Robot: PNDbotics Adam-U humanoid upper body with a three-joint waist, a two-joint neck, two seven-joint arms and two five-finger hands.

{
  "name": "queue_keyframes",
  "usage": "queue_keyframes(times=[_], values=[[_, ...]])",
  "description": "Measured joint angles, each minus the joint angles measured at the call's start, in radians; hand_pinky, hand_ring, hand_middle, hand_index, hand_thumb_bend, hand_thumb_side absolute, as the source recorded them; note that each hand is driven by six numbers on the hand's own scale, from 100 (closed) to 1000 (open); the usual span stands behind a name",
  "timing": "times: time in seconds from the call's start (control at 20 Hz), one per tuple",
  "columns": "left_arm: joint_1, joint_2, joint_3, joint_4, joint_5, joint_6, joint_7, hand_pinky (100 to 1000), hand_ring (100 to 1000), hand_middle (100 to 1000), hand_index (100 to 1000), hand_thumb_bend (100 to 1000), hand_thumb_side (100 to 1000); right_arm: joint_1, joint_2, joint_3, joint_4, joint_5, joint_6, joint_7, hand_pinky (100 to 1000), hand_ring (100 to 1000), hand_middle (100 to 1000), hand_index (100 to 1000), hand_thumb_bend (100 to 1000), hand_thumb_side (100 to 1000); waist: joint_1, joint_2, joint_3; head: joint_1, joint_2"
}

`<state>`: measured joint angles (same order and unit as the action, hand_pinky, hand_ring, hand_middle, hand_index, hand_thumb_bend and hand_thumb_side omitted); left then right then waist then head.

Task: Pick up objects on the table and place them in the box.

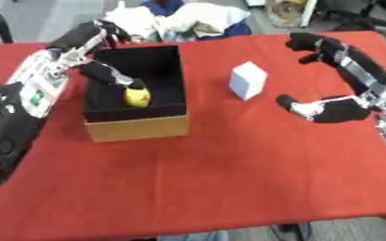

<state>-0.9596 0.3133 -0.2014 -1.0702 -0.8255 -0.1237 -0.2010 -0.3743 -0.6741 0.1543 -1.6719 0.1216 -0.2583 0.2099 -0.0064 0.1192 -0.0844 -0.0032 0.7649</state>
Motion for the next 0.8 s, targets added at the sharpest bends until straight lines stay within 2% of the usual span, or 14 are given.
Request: queue_keyframes(times=[0.3,0.55,0.8], values=[[0.0,0.105,0.042,-0.051,0.02,0.027,0.007,681,650,635,749,905,501,0.007,0.0,0.0,0.004,0.0,-0.001,-0.001,812,915,861,983,411,254,0.004,-0.005,0.007,-0.005,0.0],[0.0,0.171,0.052,0.018,-0.053,0.0,-0.008,687,662,646,753,921,485,0.013,0.0,0.0,0.009,0.0,-0.002,-0.002,812,915,860,983,407,257,0.005,-0.005,0.01,-0.008,0.0],[-0.002,0.181,0.055,0.121,-0.154,-0.041,-0.016,692,676,663,762,947,478,0.013,0.0,0.0,0.009,0.0,-0.002,-0.002,812,915,860,983,407,260,0.004,-0.005,0.01,-0.008,0.0]])
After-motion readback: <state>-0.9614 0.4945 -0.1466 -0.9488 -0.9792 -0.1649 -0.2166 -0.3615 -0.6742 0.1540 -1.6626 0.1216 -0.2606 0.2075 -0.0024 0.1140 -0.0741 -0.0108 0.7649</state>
